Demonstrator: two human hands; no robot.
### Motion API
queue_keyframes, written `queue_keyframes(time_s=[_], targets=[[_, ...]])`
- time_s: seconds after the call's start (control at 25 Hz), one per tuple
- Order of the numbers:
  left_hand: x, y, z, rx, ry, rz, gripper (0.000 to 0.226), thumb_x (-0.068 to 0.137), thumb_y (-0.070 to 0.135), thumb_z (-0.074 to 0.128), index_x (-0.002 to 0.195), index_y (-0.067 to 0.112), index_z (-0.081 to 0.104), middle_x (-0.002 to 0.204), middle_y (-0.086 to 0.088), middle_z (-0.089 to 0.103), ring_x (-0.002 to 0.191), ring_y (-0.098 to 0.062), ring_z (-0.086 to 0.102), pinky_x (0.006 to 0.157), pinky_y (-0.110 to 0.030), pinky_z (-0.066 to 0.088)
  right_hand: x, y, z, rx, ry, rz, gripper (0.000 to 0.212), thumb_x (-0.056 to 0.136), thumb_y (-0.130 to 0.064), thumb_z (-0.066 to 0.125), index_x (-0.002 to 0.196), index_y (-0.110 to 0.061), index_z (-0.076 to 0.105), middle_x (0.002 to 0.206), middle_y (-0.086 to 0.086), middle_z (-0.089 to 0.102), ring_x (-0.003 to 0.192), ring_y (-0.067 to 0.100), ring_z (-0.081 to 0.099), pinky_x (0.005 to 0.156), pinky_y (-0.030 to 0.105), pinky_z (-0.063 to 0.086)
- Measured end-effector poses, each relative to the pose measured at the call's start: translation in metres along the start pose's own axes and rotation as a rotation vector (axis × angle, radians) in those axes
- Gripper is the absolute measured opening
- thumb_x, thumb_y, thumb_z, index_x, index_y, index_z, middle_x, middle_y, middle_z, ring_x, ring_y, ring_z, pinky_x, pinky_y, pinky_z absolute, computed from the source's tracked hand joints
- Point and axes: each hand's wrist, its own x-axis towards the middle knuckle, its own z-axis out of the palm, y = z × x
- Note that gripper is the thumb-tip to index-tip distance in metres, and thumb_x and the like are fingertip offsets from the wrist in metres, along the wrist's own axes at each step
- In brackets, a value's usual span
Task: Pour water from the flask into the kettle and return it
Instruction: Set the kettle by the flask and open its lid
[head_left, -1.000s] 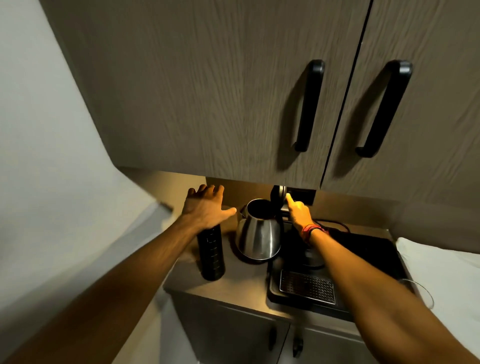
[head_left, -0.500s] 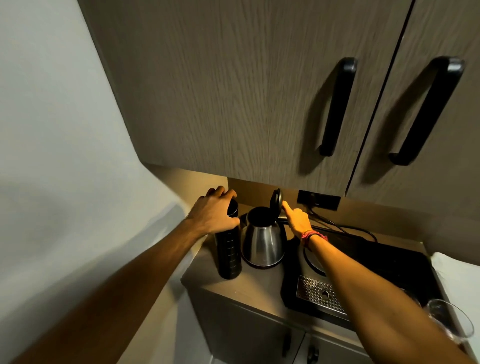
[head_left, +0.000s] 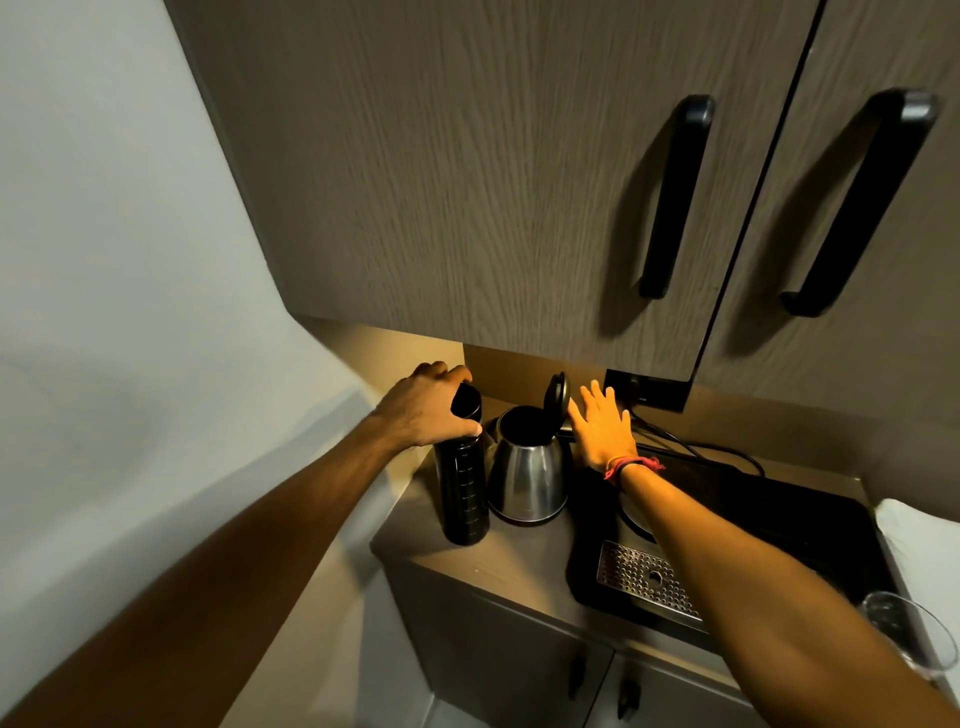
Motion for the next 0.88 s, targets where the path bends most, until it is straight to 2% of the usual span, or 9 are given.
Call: queue_keyframes(time_s=[0.08,0.16,0.24,0.28,0.4,0.48,0.6,0.76,0.88], targets=[[-0.002,0.005,0.0,0.037,0.137,-0.072,0.076,0.077,0.068,0.062,0.13,0.017,0.044,0.127,-0.008,0.052,0.118,-0.027,0.048,0.088,-0.039,0.051,0.0,0.001,-0.001,-0.045,-0.005,-0.008,0.063,0.104,-0.045,0.02,0.158,-0.015,0.008,0.167,0.005,-0.005,0.155,0.026,-0.007,0.125,0.053,0.001],[-0.004,0.017,0.001,0.158,0.413,-0.115,0.081,0.08,0.071,0.056,0.13,0.009,0.047,0.126,-0.014,0.055,0.114,-0.03,0.052,0.078,-0.038,0.055,0.001,0.001,-0.002,-0.092,-0.008,-0.016,0.062,0.104,-0.044,0.02,0.158,-0.015,0.006,0.167,0.005,-0.007,0.154,0.027,-0.008,0.125,0.054,0.001],[-0.007,0.034,0.008,0.226,0.609,0.015,0.08,0.081,0.072,0.05,0.126,0.006,0.049,0.12,-0.017,0.057,0.102,-0.031,0.058,0.066,-0.036,0.056,0.002,0.002,-0.002,-0.137,-0.012,-0.022,0.062,0.105,-0.041,0.021,0.158,-0.015,0.005,0.167,0.005,-0.008,0.154,0.027,-0.009,0.125,0.054,0.002],[-0.009,0.044,0.018,0.189,0.594,0.116,0.078,0.082,0.072,0.048,0.125,0.008,0.049,0.117,-0.015,0.057,0.099,-0.029,0.058,0.064,-0.036,0.055,0.002,0.002,-0.001,-0.166,-0.014,-0.026,0.062,0.105,-0.04,0.022,0.158,-0.015,0.004,0.167,0.005,-0.009,0.154,0.028,-0.009,0.125,0.054,0.002],[-0.023,0.08,0.08,0.066,0.215,0.275,0.071,0.082,0.068,0.054,0.125,0.013,0.047,0.119,-0.01,0.054,0.109,-0.028,0.052,0.077,-0.039,0.052,0.001,0.002,-0.001,-0.205,-0.023,-0.037,0.061,0.105,-0.036,0.025,0.159,-0.015,0.004,0.167,0.006,-0.009,0.154,0.03,-0.009,0.125,0.055,0.003],[-0.036,0.094,0.128,0.083,0.0,0.197,0.069,0.08,0.061,0.062,0.127,0.012,0.046,0.123,-0.011,0.052,0.115,-0.029,0.048,0.082,-0.042,0.051,0.0,0.003,-0.002,-0.257,-0.043,-0.052,0.062,0.104,-0.031,0.031,0.158,-0.017,0.004,0.167,0.007,-0.009,0.154,0.033,-0.009,0.124,0.057,0.005],[-0.046,0.095,0.178,0.085,-0.203,0.036,0.075,0.079,0.051,0.07,0.136,0.011,0.04,0.133,-0.014,0.049,0.124,-0.032,0.043,0.088,-0.046,0.051,0.0,0.005,-0.004,-0.363,-0.078,-0.077,0.07,0.1,-0.025,0.045,0.157,-0.021,0.005,0.167,0.01,-0.009,0.153,0.038,-0.008,0.122,0.061,0.009],[-0.047,0.097,0.206,0.076,-0.272,-0.043,0.085,0.079,0.047,0.075,0.144,0.008,0.035,0.143,-0.017,0.044,0.132,-0.036,0.038,0.101,-0.049,0.046,0.0,0.005,-0.001,-0.382,-0.117,-0.082,0.074,0.097,-0.022,0.052,0.157,-0.025,0.007,0.166,0.014,-0.007,0.152,0.043,-0.006,0.119,0.066,0.012],[-0.045,0.102,0.206,0.165,-0.189,-0.017,0.084,0.079,0.061,0.069,0.139,0.009,0.042,0.136,-0.014,0.049,0.125,-0.035,0.045,0.092,-0.047,0.05,0.002,0.005,-0.001,-0.392,-0.112,-0.082,0.073,0.096,-0.02,0.053,0.156,-0.025,0.011,0.166,0.015,-0.005,0.151,0.045,-0.004,0.118,0.067,0.014]])
